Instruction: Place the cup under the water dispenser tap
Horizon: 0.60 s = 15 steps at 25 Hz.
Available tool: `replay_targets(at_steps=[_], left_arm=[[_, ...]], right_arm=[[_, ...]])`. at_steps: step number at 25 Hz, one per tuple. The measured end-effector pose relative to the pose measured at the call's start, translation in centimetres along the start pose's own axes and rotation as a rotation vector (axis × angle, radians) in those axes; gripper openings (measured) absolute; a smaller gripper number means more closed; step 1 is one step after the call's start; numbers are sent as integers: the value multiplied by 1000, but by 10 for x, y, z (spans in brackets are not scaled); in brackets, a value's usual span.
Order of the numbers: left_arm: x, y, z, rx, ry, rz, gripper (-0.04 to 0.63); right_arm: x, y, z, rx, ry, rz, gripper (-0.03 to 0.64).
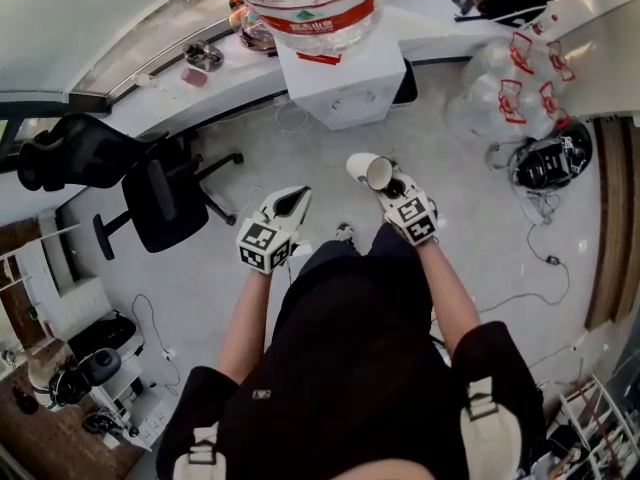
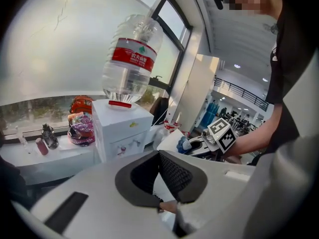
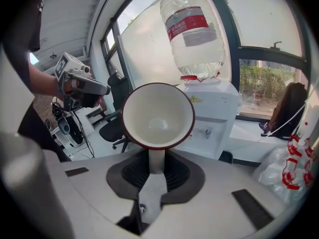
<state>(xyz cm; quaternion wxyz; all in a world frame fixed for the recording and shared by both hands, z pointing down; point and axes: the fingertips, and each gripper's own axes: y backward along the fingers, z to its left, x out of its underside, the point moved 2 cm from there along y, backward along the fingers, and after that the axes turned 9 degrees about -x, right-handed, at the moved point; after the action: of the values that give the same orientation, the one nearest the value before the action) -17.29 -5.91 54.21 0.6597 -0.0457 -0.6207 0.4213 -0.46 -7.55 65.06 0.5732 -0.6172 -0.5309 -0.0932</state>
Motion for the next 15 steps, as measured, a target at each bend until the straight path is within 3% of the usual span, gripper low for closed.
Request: replay_targets(at_steps=[7,15], left_arm=[[-1,-30,-3,25,-13,83,0],[5,-60,-9,48,-30,130,0]], right_arm=[[32,-23,-41,1,-55,51,41],[61,-53,-86,9,9,157,41]])
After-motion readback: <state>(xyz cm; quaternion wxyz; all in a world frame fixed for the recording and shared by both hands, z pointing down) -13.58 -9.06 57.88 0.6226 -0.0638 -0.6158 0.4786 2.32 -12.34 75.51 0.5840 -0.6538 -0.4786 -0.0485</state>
